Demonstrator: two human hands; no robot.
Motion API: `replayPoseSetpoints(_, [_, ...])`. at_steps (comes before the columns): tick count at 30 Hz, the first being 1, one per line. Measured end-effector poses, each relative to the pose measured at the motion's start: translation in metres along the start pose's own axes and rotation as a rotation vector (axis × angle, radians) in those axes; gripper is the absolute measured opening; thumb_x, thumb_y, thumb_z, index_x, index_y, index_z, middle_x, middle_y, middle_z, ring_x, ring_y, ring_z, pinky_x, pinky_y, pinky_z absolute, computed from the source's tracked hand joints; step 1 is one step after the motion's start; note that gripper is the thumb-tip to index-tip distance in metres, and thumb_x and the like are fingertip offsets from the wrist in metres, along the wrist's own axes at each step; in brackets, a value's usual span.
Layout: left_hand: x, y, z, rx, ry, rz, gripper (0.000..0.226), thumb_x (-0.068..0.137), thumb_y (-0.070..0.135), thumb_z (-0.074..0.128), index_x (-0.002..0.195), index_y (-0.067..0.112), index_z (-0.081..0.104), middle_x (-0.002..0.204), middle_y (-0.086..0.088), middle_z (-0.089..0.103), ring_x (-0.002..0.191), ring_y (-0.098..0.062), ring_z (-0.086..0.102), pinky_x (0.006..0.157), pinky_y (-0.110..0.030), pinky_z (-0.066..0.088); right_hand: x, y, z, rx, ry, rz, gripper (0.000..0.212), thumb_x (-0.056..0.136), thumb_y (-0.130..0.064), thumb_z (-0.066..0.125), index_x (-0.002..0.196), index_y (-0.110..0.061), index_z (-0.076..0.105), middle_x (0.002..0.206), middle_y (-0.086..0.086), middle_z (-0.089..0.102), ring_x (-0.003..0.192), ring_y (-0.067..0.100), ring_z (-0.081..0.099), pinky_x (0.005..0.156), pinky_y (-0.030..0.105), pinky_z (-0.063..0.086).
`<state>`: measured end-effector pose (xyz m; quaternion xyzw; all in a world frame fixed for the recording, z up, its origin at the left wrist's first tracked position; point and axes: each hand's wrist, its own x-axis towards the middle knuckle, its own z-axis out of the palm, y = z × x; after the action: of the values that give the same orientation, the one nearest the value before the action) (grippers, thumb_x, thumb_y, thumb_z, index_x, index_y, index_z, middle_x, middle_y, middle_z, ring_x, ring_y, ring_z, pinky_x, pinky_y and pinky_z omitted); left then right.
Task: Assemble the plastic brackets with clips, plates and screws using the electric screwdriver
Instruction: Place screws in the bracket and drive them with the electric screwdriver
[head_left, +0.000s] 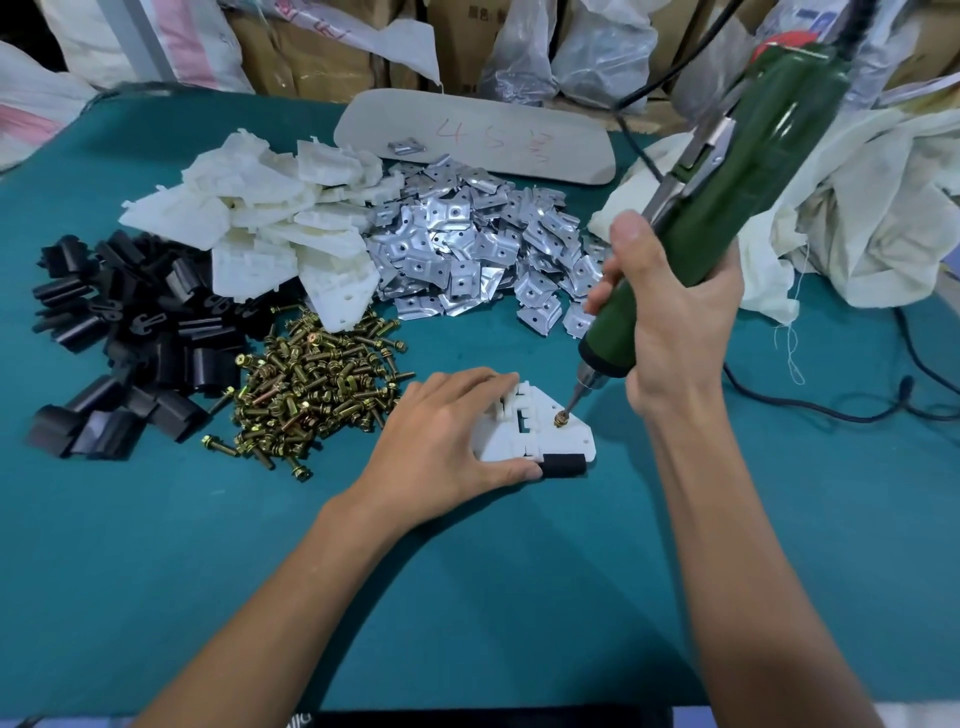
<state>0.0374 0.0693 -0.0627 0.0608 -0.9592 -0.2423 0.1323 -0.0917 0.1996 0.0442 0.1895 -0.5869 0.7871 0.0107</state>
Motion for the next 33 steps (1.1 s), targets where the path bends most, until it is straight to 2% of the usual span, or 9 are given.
replayPoseSetpoints(4, [0.000,0.000,0.001,0.010,0.005,-0.006,0.092,0.071,0.085,0.055,0.145,0.030,0.051,0.139,0.010,0.057,0.116,-0.016,0.052,0.097,-0.031,0.035,-0.009,0.003,-0.003,0.082,-0.085,0.012,0.049,0.079,-0.030,0.082,0.106,0.001,0.055,0.089,0.029,0.066,0.076,0.034,0.072,0.071,0.043,0.060])
replayPoseSetpoints(6, [0.000,0.000,0.002,0.008,0.017,-0.004,0.091,0.071,0.084,0.056,0.144,0.030,0.052,0.137,0.009,0.058,0.115,-0.017,0.053,0.097,-0.034,0.037,-0.012,0.002,-0.003,0.054,-0.138,0.018,0.051,0.081,-0.030,0.079,0.101,0.010,0.056,0.078,0.026,0.069,0.068,0.032,0.069,0.066,0.041,0.059])
replayPoseSetpoints(9, [0.000,0.000,0.003,-0.002,0.030,-0.011,0.091,0.071,0.084,0.056,0.143,0.030,0.053,0.136,0.009,0.059,0.115,-0.017,0.053,0.099,-0.036,0.039,-0.016,-0.001,0.001,-0.018,-0.128,0.010,0.041,0.079,-0.028,0.079,0.087,0.007,0.058,0.062,0.013,0.059,0.051,0.024,0.057,0.055,0.033,0.054])
replayPoseSetpoints(12, [0.000,0.001,0.003,-0.005,0.039,-0.012,0.091,0.070,0.084,0.056,0.143,0.029,0.053,0.137,0.007,0.059,0.115,-0.019,0.055,0.100,-0.040,0.042,-0.022,0.000,0.007,-0.090,-0.132,-0.057,0.039,0.077,-0.027,0.078,0.080,0.005,0.056,0.061,0.019,0.052,0.048,0.024,0.055,0.051,0.029,0.050])
replayPoseSetpoints(16, [0.001,0.002,0.001,-0.006,0.012,-0.014,0.092,0.071,0.084,0.054,0.144,0.028,0.053,0.138,0.007,0.058,0.117,-0.020,0.054,0.102,-0.039,0.041,-0.024,-0.001,0.015,-0.177,-0.122,-0.082,0.030,0.077,-0.021,0.072,0.075,0.002,0.053,0.062,0.027,0.048,0.048,0.037,0.048,0.048,0.028,0.047])
replayPoseSetpoints(19, [0.001,0.001,0.000,0.006,-0.010,-0.017,0.093,0.071,0.085,0.053,0.146,0.029,0.051,0.141,0.009,0.056,0.120,-0.018,0.052,0.101,-0.033,0.035,-0.024,-0.001,0.015,-0.182,-0.084,-0.062,0.024,0.077,-0.017,0.072,0.073,-0.004,0.052,0.059,0.021,0.048,0.049,0.029,0.050,0.050,0.026,0.048])
replayPoseSetpoints(22, [0.001,0.001,0.000,0.020,-0.024,-0.018,0.094,0.071,0.087,0.051,0.147,0.031,0.049,0.142,0.011,0.054,0.121,-0.016,0.050,0.101,-0.031,0.033,-0.026,0.001,0.012,-0.155,-0.103,-0.072,0.028,0.076,-0.023,0.074,0.073,-0.004,0.053,0.059,0.013,0.051,0.049,0.026,0.051,0.051,0.025,0.048])
replayPoseSetpoints(29, [0.000,0.001,0.000,0.010,-0.027,-0.024,0.095,0.071,0.086,0.051,0.147,0.029,0.048,0.142,0.010,0.054,0.121,-0.017,0.051,0.102,-0.036,0.037,-0.026,0.004,0.012,-0.134,-0.095,-0.077,0.045,0.076,-0.026,0.076,0.081,0.011,0.053,0.068,0.034,0.047,0.051,0.039,0.049,0.052,0.027,0.049])
replayPoseSetpoints(33, [-0.001,0.001,-0.001,0.001,-0.027,-0.026,0.094,0.071,0.085,0.051,0.147,0.030,0.048,0.142,0.010,0.055,0.121,-0.017,0.051,0.102,-0.036,0.037,-0.025,0.004,0.012,-0.130,-0.085,-0.076,0.044,0.080,-0.025,0.078,0.084,0.010,0.053,0.069,0.033,0.047,0.050,0.030,0.052,0.052,0.028,0.050])
